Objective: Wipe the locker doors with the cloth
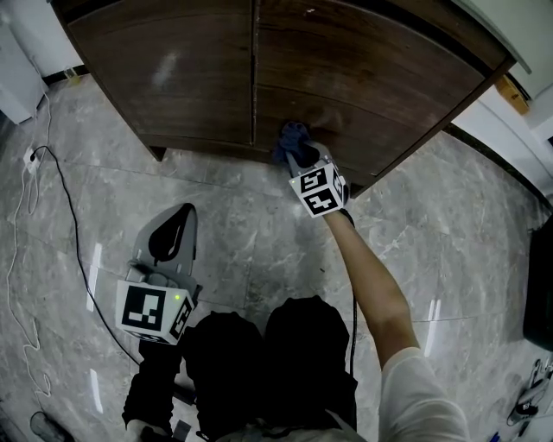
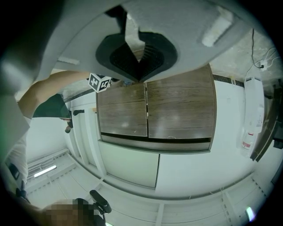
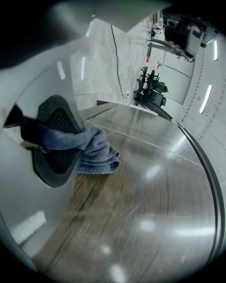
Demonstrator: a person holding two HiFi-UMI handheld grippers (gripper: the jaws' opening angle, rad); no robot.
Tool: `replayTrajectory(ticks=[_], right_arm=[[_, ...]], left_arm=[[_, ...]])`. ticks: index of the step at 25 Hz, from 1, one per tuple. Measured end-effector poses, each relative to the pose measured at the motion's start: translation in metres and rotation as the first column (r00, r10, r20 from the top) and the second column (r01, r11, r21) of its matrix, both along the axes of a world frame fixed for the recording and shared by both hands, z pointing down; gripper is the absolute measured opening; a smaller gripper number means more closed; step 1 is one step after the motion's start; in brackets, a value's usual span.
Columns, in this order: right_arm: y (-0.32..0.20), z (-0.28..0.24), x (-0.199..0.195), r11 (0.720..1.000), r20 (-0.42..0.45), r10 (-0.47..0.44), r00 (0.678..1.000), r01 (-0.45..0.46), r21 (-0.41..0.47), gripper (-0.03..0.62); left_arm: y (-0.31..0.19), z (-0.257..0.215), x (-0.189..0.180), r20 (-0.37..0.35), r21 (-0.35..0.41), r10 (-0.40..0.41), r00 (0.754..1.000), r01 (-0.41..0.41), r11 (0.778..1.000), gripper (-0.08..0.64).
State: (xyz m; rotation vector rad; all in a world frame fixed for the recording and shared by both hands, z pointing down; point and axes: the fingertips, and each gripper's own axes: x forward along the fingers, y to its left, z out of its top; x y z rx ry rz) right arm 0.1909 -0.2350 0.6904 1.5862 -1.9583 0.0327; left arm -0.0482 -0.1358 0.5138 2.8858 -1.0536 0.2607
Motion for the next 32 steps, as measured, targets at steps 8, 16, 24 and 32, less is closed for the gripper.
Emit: replayTrajectory(ticks=[8,16,24,32], right_arm=[[-0.007,-0.054,-0.002,0.998,0.021,-0.025,0.999,0.024,0.059,0.086],[-0.015,-0.138,-0.013,0.99,0.081,-0.044,0.996,0.033,0.137,0.086],[-0.027,-0.223,-0.023,0.969,0.081,-0.057,0.995,0.036,0.245,0.086],[-0.035,-0.272,-0.032,0.956,0.114,-0.08,0.99,0.044,0.291,0.086]], left_arm=[[0.005,0.0,0.001,0.002,-0.004,0.009,1.0,-0.009,1.0,-0.002],[0.008,0.0,0.002,-0.019,-0.002,0.022,1.0,-0.022,1.0,-0.002],[0.008,-0.005,0.002,-0.028,0.004,0.023,0.999,-0.023,1.0,-0.002],[0.009,-0.007,-0.001,-0.036,0.013,0.024,0.999,-0.024,1.0,-0.002]])
